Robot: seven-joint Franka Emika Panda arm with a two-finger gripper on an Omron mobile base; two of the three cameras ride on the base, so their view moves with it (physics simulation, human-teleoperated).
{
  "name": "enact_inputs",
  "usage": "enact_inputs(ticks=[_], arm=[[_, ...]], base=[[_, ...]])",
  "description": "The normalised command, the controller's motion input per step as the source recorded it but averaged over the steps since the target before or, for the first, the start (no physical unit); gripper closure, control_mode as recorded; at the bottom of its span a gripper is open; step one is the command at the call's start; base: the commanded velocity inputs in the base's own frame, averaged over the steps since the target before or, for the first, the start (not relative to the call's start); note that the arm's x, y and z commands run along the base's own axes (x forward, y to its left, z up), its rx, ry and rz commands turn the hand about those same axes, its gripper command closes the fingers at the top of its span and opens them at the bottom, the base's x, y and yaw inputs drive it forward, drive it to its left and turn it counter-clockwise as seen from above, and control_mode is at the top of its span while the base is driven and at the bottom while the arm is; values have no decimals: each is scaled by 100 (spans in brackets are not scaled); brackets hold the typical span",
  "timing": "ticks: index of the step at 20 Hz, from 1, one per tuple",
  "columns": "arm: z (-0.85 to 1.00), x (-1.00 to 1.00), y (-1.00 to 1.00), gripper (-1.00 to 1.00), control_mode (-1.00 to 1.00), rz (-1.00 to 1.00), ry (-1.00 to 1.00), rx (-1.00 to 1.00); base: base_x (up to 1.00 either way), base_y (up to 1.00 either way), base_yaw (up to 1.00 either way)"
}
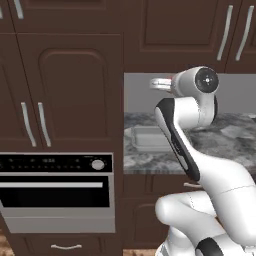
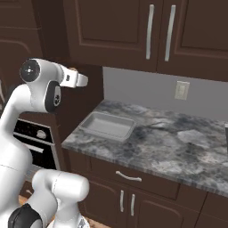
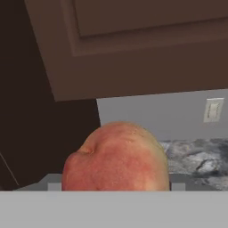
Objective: Pick the peach and pear from the fridge and place them inside the tupperware on the counter.
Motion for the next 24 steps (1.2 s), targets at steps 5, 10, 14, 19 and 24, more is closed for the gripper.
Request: enact_inputs(ticks=[5,10,14,19,24], arm=[[-62,0,2,100,-100,0,7,-7],[-57,0,-37,100,-100,2,11,0],[-54,0,-44,100,-100,4,14,0],[-63,6,-34,100,-100,1,15,0],[-62,17,-23,100,-100,1,19,0]], base=[[0,0,0],[0,0,0],[0,0,0],[0,0,0],[0,0,0]])
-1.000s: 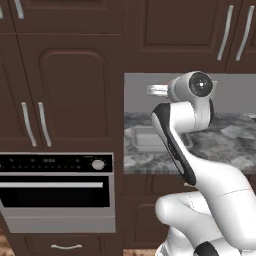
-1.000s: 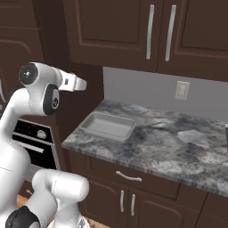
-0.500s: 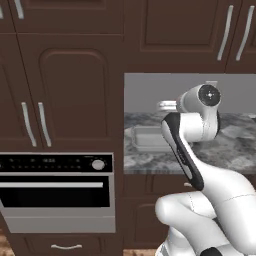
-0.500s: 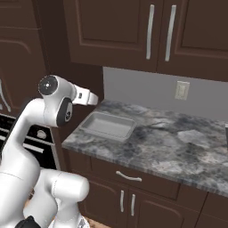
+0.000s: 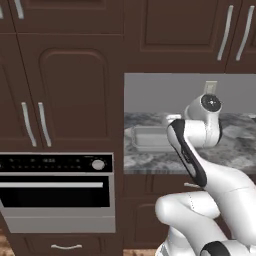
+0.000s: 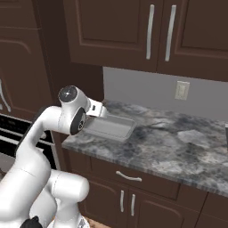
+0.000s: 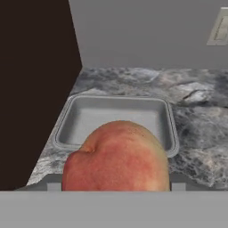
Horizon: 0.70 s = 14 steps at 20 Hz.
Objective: Pick the peach and pear from the fridge and place them inside the tupperware on the counter.
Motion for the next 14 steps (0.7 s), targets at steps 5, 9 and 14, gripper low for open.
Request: enact_inputs(ticks=[5,9,14], arm=[[-60,32,-3,100,-100,0,19,0],[-59,42,0,100,-100,0,11,0],[-43,42,0,100,-100,2,1,0]], base=[[0,0,0],[0,0,0],[0,0,0]])
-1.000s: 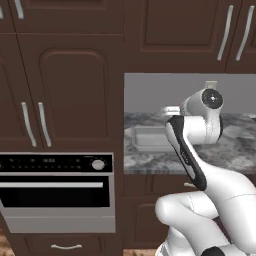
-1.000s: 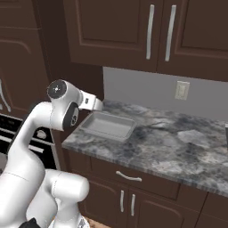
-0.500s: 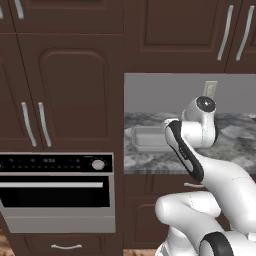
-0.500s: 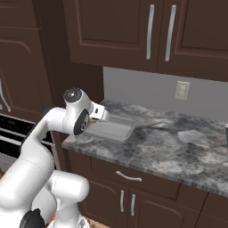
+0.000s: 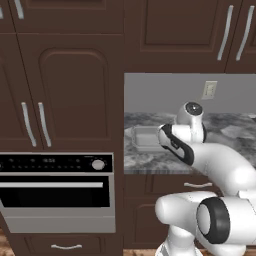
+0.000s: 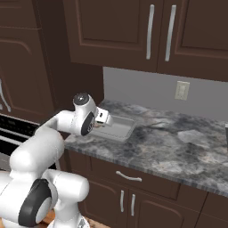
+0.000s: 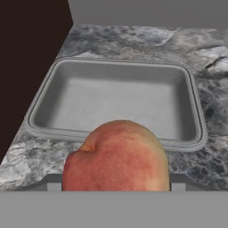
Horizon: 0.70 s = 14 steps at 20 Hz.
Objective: Pick the peach and pear from the fridge and place them inside the tupperware on the counter.
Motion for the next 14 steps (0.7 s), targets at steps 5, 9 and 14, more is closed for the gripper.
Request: enact_inputs(ticks=[5,9,14], arm=[[-27,36,-2,100,-100,4,0,0],[-19,38,-1,100,-100,4,0,0],[-9,44,-4,100,-100,3,0,0]], base=[[0,0,0],[0,0,0],[0,0,0]])
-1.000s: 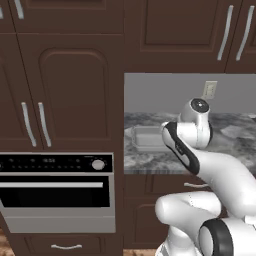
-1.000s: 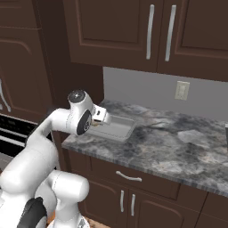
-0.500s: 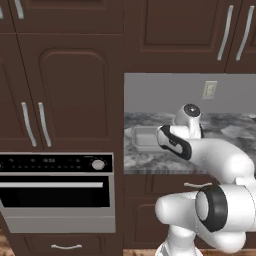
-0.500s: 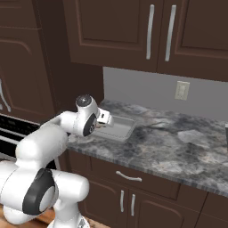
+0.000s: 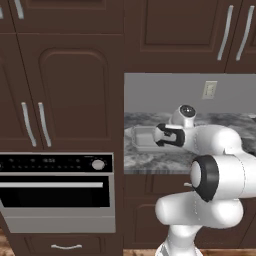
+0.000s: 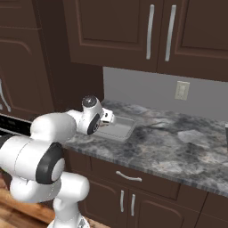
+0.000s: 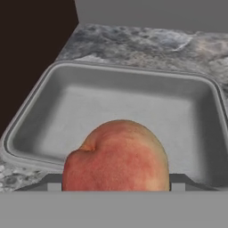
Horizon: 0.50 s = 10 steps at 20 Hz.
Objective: Pick the peach and pear from the fridge and place them inside the tupperware on the counter.
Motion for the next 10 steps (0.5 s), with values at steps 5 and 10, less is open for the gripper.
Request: enact_inputs(ticks=[5,10], arm=[[-11,43,-6,100,-100,3,0,0],[-25,34,-1,100,-100,3,0,0]], base=[[0,0,0],[0,0,0]])
